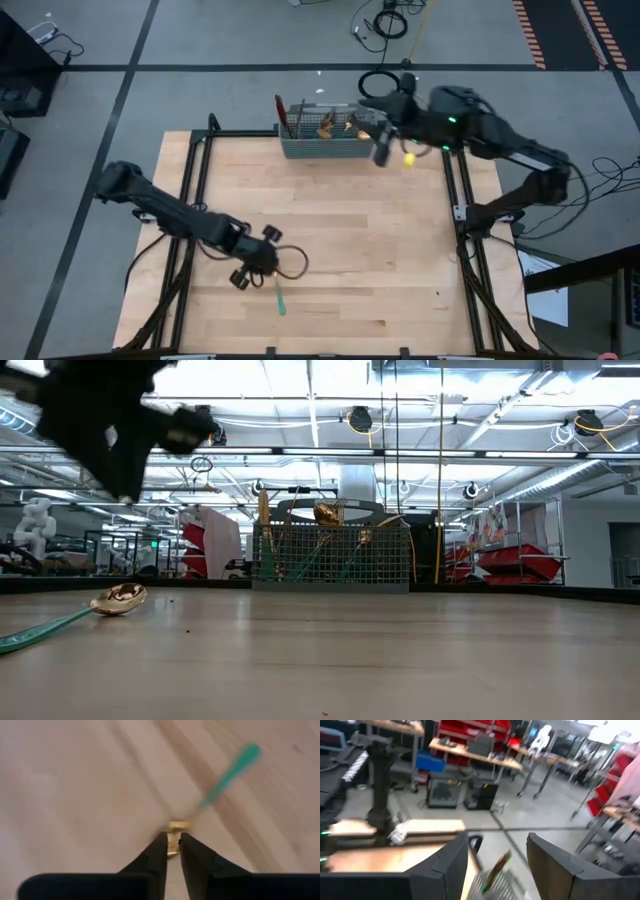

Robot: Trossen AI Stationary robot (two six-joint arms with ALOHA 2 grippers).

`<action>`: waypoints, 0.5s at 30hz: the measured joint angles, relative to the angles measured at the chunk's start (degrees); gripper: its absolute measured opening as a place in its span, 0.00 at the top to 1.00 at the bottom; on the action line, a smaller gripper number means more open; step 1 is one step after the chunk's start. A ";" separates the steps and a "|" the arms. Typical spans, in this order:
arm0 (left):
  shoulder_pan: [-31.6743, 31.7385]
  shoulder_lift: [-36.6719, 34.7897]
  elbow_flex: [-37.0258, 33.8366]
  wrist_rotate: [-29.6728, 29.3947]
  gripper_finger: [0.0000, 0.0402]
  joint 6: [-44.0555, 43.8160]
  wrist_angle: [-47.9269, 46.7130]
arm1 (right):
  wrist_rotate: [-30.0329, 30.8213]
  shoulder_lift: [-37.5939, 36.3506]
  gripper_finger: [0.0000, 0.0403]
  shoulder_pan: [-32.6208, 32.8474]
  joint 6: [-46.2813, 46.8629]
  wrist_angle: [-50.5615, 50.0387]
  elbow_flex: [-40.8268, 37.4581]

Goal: Sort silverware
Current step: Put the green spoon into the gray silverware organizer

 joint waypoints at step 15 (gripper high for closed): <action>-0.78 12.82 2.34 7.99 0.59 10.78 4.75 | 1.06 -5.98 0.53 7.69 9.40 -19.02 -0.11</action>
